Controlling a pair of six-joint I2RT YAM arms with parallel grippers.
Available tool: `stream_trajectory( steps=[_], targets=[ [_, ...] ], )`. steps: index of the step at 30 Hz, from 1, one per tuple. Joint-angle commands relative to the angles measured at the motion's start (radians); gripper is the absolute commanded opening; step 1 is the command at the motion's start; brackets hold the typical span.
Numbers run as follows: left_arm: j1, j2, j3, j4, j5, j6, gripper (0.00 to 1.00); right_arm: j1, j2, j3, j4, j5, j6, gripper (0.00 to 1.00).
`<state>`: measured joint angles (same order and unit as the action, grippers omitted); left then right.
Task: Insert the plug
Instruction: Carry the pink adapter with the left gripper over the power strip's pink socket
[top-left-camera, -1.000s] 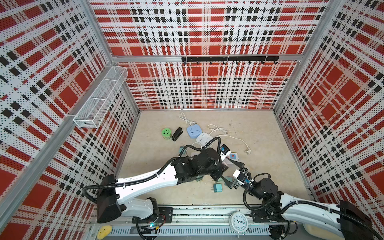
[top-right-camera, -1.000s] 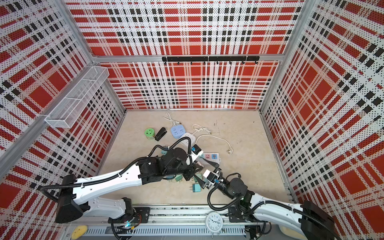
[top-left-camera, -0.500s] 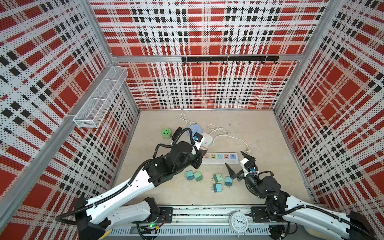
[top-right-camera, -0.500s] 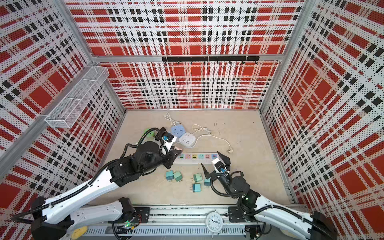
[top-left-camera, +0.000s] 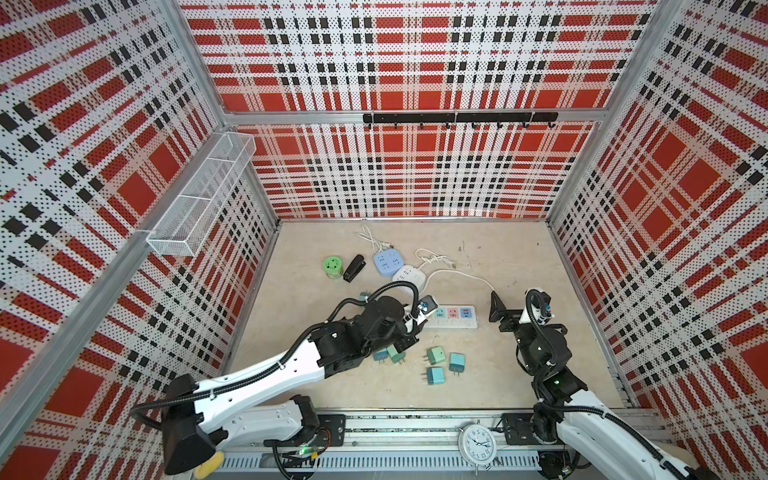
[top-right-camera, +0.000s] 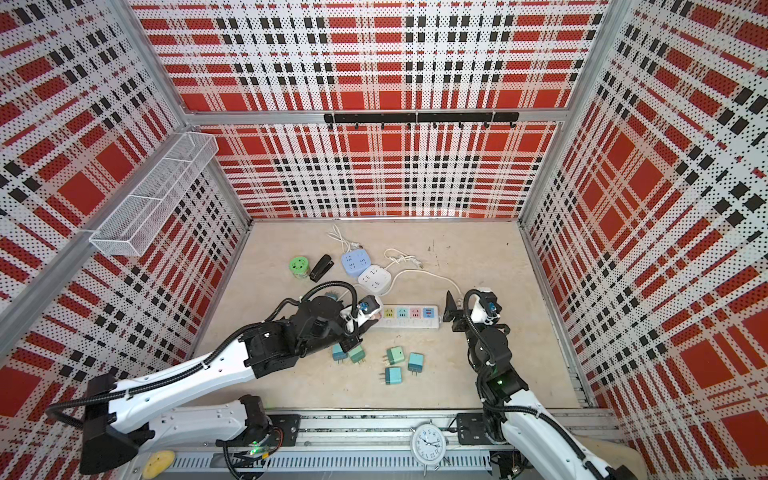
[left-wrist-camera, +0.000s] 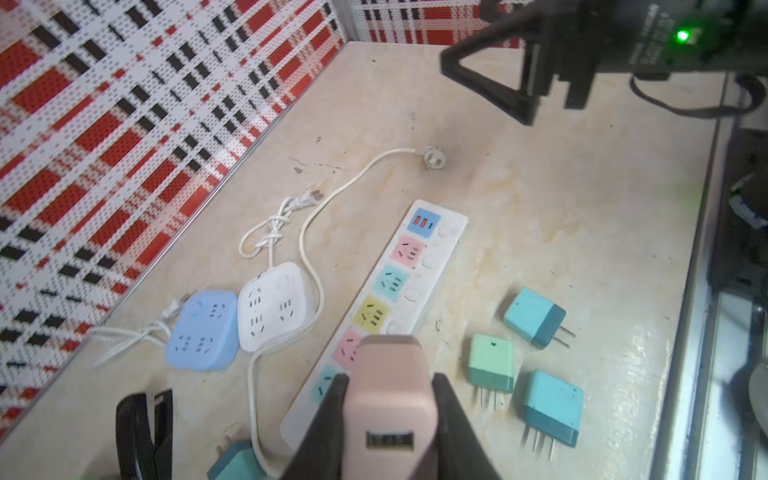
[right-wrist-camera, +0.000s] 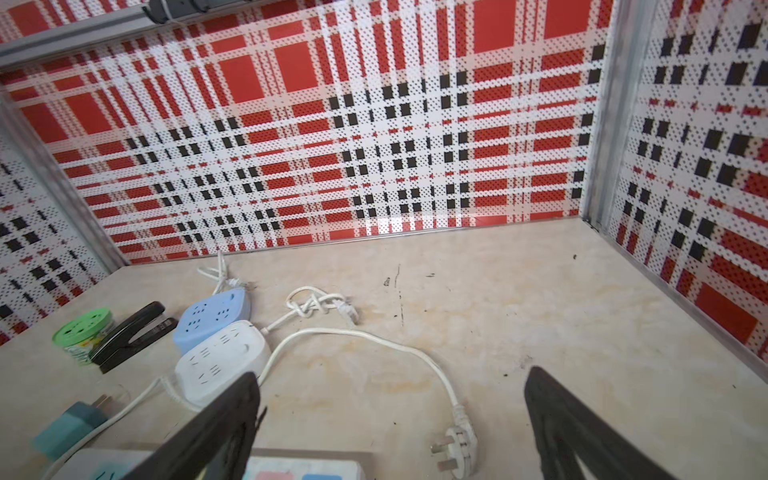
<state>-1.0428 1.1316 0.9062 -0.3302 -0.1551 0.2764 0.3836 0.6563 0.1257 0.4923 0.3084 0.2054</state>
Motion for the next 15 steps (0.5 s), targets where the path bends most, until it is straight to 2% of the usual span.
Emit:
stream_trajectory(
  steps=[1, 3, 4, 9, 15],
  targets=[
    [-0.006, 0.059, 0.024, 0.072, 0.035, 0.118, 0.00, -0.089, 0.047, 0.019, -0.008, -0.118, 0.135, 1.00],
    [-0.003, 0.098, 0.045, 0.066, 0.051, 0.141, 0.00, -0.145, 0.082, 0.026, -0.001, -0.203, 0.156, 1.00],
    [0.000, 0.113, 0.053, 0.067, 0.061, 0.151, 0.00, -0.157, 0.102, 0.030, 0.001, -0.210, 0.159, 1.00],
    [0.043, 0.197, 0.111, 0.043, 0.176, 0.177, 0.00, -0.174, 0.191, 0.041, 0.020, -0.171, 0.191, 1.00],
    [0.069, 0.293, 0.167, 0.015, 0.212, 0.200, 0.00, -0.189, 0.228, 0.076, -0.008, -0.132, 0.180, 1.00]
  ],
)
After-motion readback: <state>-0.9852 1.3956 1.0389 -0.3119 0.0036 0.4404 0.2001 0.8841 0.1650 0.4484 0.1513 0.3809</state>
